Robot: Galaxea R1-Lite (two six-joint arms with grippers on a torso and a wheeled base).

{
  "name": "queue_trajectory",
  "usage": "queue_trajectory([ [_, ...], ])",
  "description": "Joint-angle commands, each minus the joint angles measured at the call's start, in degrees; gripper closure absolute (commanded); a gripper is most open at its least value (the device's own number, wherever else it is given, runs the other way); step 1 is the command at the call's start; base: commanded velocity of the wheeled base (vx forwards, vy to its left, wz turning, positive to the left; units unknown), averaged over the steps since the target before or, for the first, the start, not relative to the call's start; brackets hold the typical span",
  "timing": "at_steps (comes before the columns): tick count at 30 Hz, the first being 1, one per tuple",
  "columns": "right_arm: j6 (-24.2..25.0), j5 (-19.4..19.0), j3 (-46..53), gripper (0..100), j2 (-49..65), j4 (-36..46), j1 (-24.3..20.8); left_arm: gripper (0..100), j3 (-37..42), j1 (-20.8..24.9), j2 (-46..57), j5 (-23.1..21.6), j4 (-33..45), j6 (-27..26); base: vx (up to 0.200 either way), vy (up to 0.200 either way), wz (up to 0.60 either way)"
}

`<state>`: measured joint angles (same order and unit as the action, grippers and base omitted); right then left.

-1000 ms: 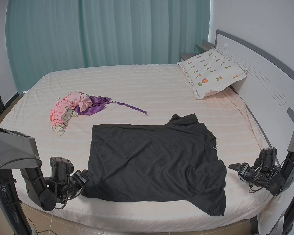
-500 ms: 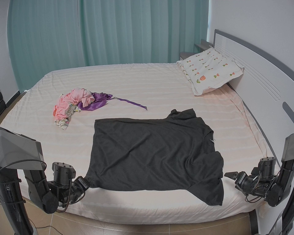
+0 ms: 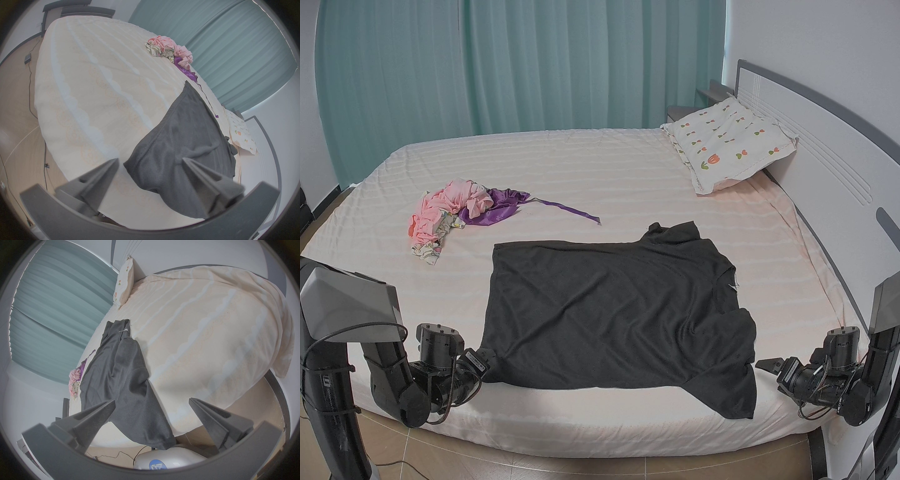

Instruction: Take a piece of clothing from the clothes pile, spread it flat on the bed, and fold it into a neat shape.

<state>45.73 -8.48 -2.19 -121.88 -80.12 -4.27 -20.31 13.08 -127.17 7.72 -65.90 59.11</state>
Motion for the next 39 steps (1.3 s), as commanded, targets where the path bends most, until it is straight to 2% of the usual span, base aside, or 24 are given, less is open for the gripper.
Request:
queue_trajectory([
  [1, -0.38, -0.13, 1.14, 0, -0.81, -0.13, -0.3, 100, 0.36, 0.28, -1.68, 0.28, -0.19, -0.31, 0.0, 0.0, 0.0],
  [5, -1.25, -0.13, 2.19, 0, -1.78, -0.48, -0.83, 100, 2.38, 0.28, -1.06, 0.28, -0.28, -0.49, 0.0, 0.0, 0.0],
  [10, -4.51, -0.13, 2.19, 0, -3.8, 0.49, -1.09, 100, 7.21, -0.07, 3.07, 0.37, -0.37, -6.03, 0.0, 0.0, 0.0],
  [14, -5.47, -0.13, 2.19, 0, -4.42, 1.37, -1.71, 100, 7.39, -0.07, 4.21, 0.46, -0.19, -6.29, 0.0, 0.0, 0.0],
  [16, -6.0, -0.22, 2.19, 0, -5.47, 1.98, -3.56, 100, 7.3, -0.34, 4.13, 0.81, -0.19, -6.29, 0.0, 0.0, 0.0],
  [20, -5.56, -0.22, 2.11, 0, -7.14, -0.3, -6.63, 100, 7.48, -0.34, 4.04, 0.98, -0.19, -6.29, 0.0, 0.0, 0.0],
  [24, -5.21, -0.13, 1.75, 0, -9.51, -5.58, -7.07, 100, 7.04, -0.25, 3.42, 0.98, -0.28, -6.2, 0.0, 0.0, 0.0],
  [25, -5.03, -0.13, 1.84, 100, -10.39, -7.07, -7.07, 100, 6.95, -0.34, 3.25, 0.98, -0.28, -6.2, 0.0, 0.0, 0.0],
  [27, -4.51, -0.13, 2.11, 100, -11.18, -9.27, -7.07, 100, 6.95, -0.34, 3.16, 0.9, -0.28, -6.2, 0.0, 0.0, 0.0],
  [34, -4.07, -0.22, 2.11, 100, -11.18, -9.44, -7.33, 100, 6.77, -0.34, 3.07, 0.9, -0.37, -6.03, 0.0, 0.0, 0.0],
  [39, -4.07, -0.13, 2.19, 100, -5.38, -8.04, -4.87, 100, 6.77, -0.34, 3.16, 0.9, -0.37, -6.03, 0.0, 0.0, 0.0],
])
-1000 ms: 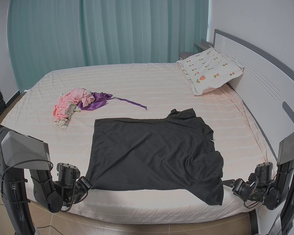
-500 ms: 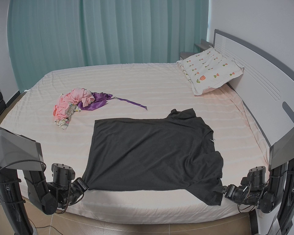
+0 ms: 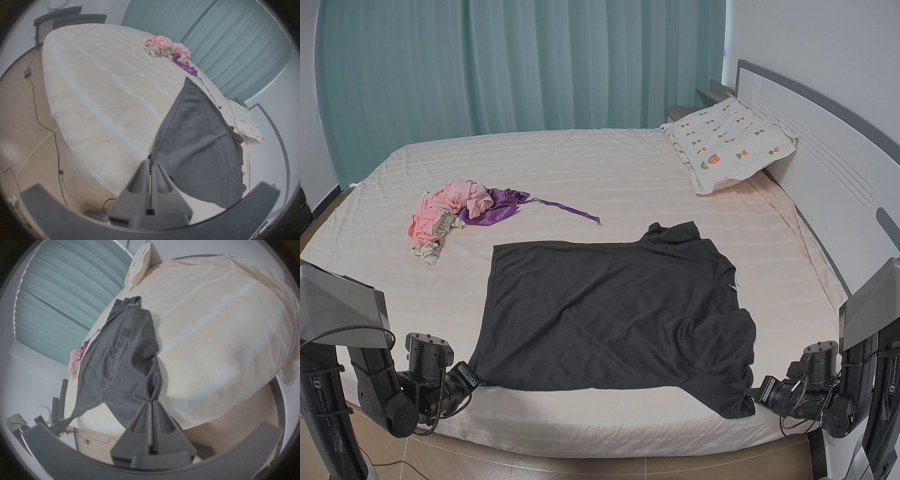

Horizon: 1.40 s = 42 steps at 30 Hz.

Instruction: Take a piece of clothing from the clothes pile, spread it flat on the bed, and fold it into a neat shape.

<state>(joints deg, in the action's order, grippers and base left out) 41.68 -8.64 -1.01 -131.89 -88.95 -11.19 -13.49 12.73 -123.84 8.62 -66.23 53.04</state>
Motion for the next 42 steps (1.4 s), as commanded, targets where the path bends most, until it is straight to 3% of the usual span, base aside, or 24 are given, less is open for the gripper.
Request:
queue_trajectory([
  [1, -0.02, -0.06, 1.01, 100, 5.77, 1.59, 2.49, 100, -0.04, 0.02, -0.17, -0.01, -0.04, 0.04, 0.0, 0.0, 0.0],
  [5, -0.02, -1.73, 1.01, 100, 14.56, 8.62, 3.02, 100, 0.14, 0.02, 0.27, -0.01, -0.04, -0.04, 0.0, 0.0, 0.0],
  [8, -0.46, -6.03, 0.92, 100, 27.92, 21.98, 3.11, 100, 0.84, 0.37, 2.73, -0.01, 0.23, -0.22, 0.0, 0.0, 0.0],
  [14, -1.78, -6.47, -1.1, 100, 33.89, 30.77, 5.48, 100, 1.89, 0.63, 5.81, -0.09, 0.75, -1.27, 0.0, 0.0, 0.0],
  [21, -6.08, -7.18, -1.62, 100, 35.21, 35.87, 7.15, 100, 4.53, 0.72, 10.55, -0.09, 1.54, -6.2, 0.0, 0.0, 0.0],
  [26, -6.08, -7.7, -1.89, 100, 39.17, 39.47, 6.44, 100, 3.39, 0.81, 14.86, -0.09, 9.01, -6.72, 0.0, 0.0, 0.0],
  [27, -6.61, -7.79, -2.59, 100, 39.6, 42.46, 6.53, 100, 2.6, 1.6, 16.27, -0.18, 13.76, -7.51, 0.0, 0.0, 0.0],
  [32, -11.18, -7.88, -3.47, 100, 37.85, 47.29, 8.64, 100, 1.1, 2.83, 16.97, -0.27, 21.14, -7.95, 0.0, 0.0, 0.0],
  [42, -18.74, -8.85, -3.47, 100, 27.21, 47.73, 9.87, 100, 0.14, 2.92, 9.06, -0.27, 20.88, -8.04, 0.0, 0.0, 0.0],
])
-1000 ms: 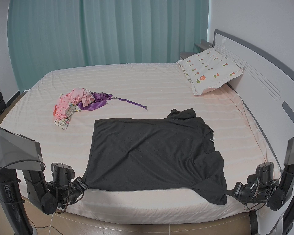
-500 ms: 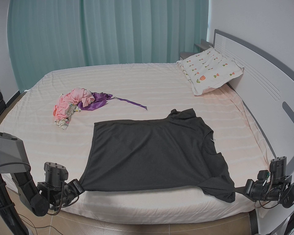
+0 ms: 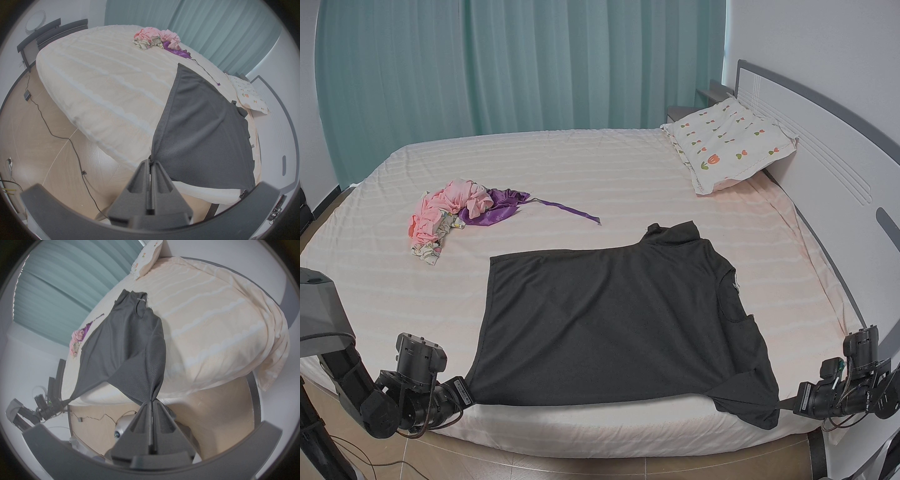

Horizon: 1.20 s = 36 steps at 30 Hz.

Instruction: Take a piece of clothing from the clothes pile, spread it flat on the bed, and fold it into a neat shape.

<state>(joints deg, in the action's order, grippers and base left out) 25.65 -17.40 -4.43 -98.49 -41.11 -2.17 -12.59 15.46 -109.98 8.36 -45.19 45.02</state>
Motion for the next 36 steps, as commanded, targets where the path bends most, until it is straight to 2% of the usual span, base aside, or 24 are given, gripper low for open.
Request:
queue_trajectory([
  [1, -2.8, -0.09, -0.06, 100, -6.37, -0.11, 0.94, 100, -0.77, 0.19, -4.98, -0.01, -0.16, -0.02, 0.0, 0.0, 0.0],
  [3, -4.47, -0.01, -0.76, 100, -9.09, -0.29, 2.43, 100, -1.21, 0.19, -7.09, -0.1, -0.42, 0.07, 0.0, 0.0, 0.0],
  [8, -4.38, 0.08, -3.05, 100, -12.52, -0.29, 3.4, 100, -1.56, 0.19, -8.67, -0.19, -0.51, 0.16, 0.0, 0.0, 0.0],
  [14, -4.12, -0.09, -4.89, 100, -14.19, -0.73, 2.96, 100, -2.44, 0.27, -9.11, -0.98, -0.51, 0.51, 0.0, 0.0, 0.0],
  [18, -3.76, -0.09, -4.89, 100, -15.42, -3.81, 2.79, 100, -2.7, 0.27, -9.28, -1.51, -1.39, 0.68, 0.0, 0.0, 0.0],
  [19, -3.76, -0.09, -4.8, 0, -16.12, -4.51, 2.79, 100, -2.7, 0.27, -9.55, -1.51, -1.83, 0.68, 0.0, 0.0, 0.0],
  [29, -4.82, -0.53, 1.35, 0, -17.18, -11.19, 2.52, 100, -2.44, 0.27, -11.13, -1.51, -4.56, 1.39, 0.0, 0.0, 0.0],
  [32, -5.7, -1.06, 2.4, 0, -20.08, -15.58, 1.03, 100, -2.44, 0.27, -11.22, -1.6, -4.56, 1.39, 0.0, 0.0, 0.0],
  [36, -3.32, -0.97, 2.32, 0, -23.77, -23.32, -1.08, 100, -2.44, 0.54, -11.22, -1.6, -4.56, 1.39, 0.0, 0.0, 0.0],
])
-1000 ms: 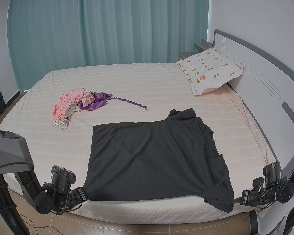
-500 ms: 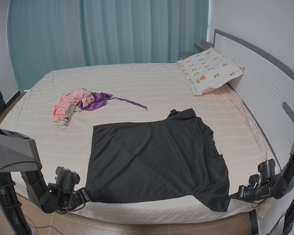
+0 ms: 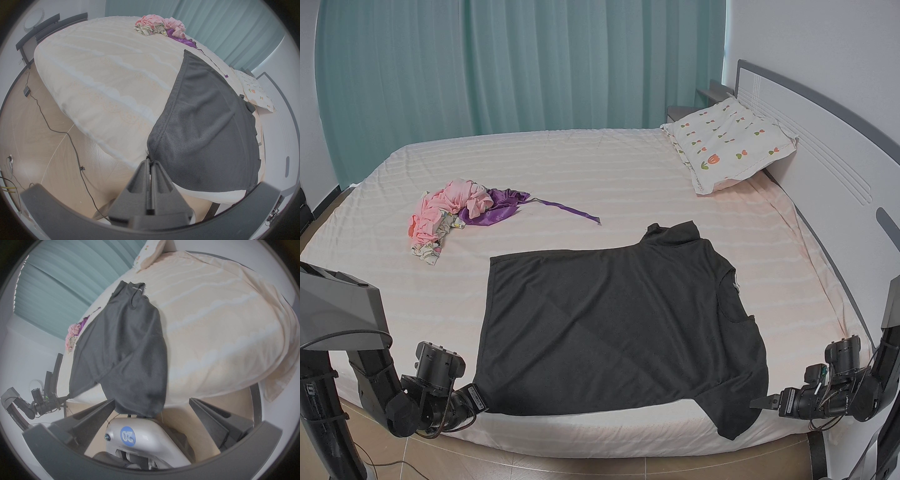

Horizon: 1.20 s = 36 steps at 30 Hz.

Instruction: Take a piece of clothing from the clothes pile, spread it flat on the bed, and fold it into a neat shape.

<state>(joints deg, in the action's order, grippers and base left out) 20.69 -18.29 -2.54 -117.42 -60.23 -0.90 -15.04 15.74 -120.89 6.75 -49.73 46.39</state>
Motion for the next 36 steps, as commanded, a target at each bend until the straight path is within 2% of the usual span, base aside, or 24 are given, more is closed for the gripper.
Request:
queue_trajectory([
  [1, 3.04, 0.0, 0.34, 0, -5.63, -5.86, -2.79, 100, 0.01, 0.26, -0.31, 0.01, -0.02, 0.11, 0.0, 0.0, 0.0],
  [5, 9.02, 0.18, 1.22, 0, -8.62, -12.98, -4.55, 100, 0.01, 0.35, -0.31, 0.01, -0.02, 0.02, 0.0, 0.0, 0.0],
  [13, 10.34, 1.5, 1.39, 0, -15.65, -24.05, -4.55, 100, 0.01, 0.35, -0.31, 0.01, -0.02, 0.02, 0.0, 0.0, 0.0],
  [14, 10.34, 2.03, 1.39, 100, -16.0, -24.49, -4.55, 100, 0.01, 0.35, -0.31, 0.01, -0.02, 0.02, 0.0, 0.0, 0.0],
  [16, 10.34, 3.7, 1.48, 100, -17.05, -26.51, -4.55, 100, 0.01, 0.35, -0.31, 0.01, -0.02, 0.02, 0.0, 0.0, 0.0],
  [21, 10.51, 4.22, 2.54, 100, -16.79, -28.45, -4.28, 100, 0.01, 0.35, -0.31, 0.01, -0.11, 0.02, 0.0, 0.0, 0.0],
  [29, 11.04, 2.91, 2.54, 100, -10.46, -28.8, 1.34, 100, 0.01, 0.35, -0.04, 0.1, -2.13, 0.64, 0.0, 0.0, 0.0],
  [32, 13.41, 0.27, 2.18, 100, -7.12, -29.06, 3.45, 100, 0.28, 0.26, 0.13, 0.72, -6.44, 3.01, 0.0, 0.0, 0.0],
  [36, 14.29, 0.27, -0.1, 100, -5.89, -29.06, 4.15, 100, 0.19, -0.53, -0.31, 2.3, -12.06, 4.42, 0.0, 0.0, 0.0],
])
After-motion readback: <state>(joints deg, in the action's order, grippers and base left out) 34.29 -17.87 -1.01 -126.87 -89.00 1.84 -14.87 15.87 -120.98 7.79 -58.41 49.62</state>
